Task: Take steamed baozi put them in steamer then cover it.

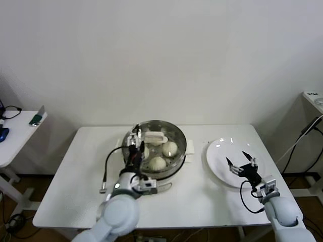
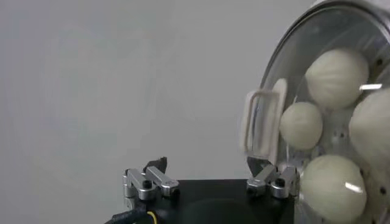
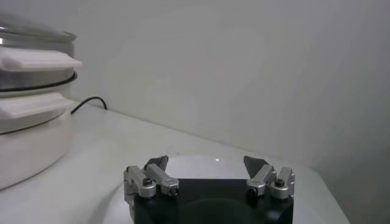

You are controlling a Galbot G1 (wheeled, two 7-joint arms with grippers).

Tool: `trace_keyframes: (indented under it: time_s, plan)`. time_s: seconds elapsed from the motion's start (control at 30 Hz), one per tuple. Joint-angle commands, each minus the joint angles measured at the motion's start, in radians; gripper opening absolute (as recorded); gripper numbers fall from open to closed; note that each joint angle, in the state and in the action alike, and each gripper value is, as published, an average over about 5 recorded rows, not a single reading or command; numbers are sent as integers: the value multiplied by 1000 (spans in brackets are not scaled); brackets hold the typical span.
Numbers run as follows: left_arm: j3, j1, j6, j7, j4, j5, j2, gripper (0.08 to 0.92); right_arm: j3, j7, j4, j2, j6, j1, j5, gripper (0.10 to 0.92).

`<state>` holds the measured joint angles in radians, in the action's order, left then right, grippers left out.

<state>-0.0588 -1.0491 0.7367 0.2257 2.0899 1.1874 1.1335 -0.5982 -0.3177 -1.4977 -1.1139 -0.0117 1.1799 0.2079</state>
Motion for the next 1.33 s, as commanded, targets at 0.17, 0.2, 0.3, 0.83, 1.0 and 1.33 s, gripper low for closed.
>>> trace_keyframes:
  time_s: [0.17,0.2,0.3,0.83,1.0,1.33]
  plan:
    - [585,-413,-637,-422,63,-812,15,823,-3,4,-45,-12,14,10,-6,823]
    - [625,-438,-692,-428,51,-868,31,823,-3,4,-52,-13,15,14,-7,823]
    - [726,-484,-780,-447,12,-1043,89,823,-2,4,-76,-24,15,30,-11,823]
    - [809,-516,-904,-360,-241,-1366,226,823,-43,4,-159,-80,67,138,-6,823]
    - [809,-524,-917,-336,-248,-1333,221,823,-60,-4,-185,-108,67,170,-2,823]
    - [825,-526,-916,-320,-231,-1259,231,823,-69,0,-207,-120,58,188,6,823]
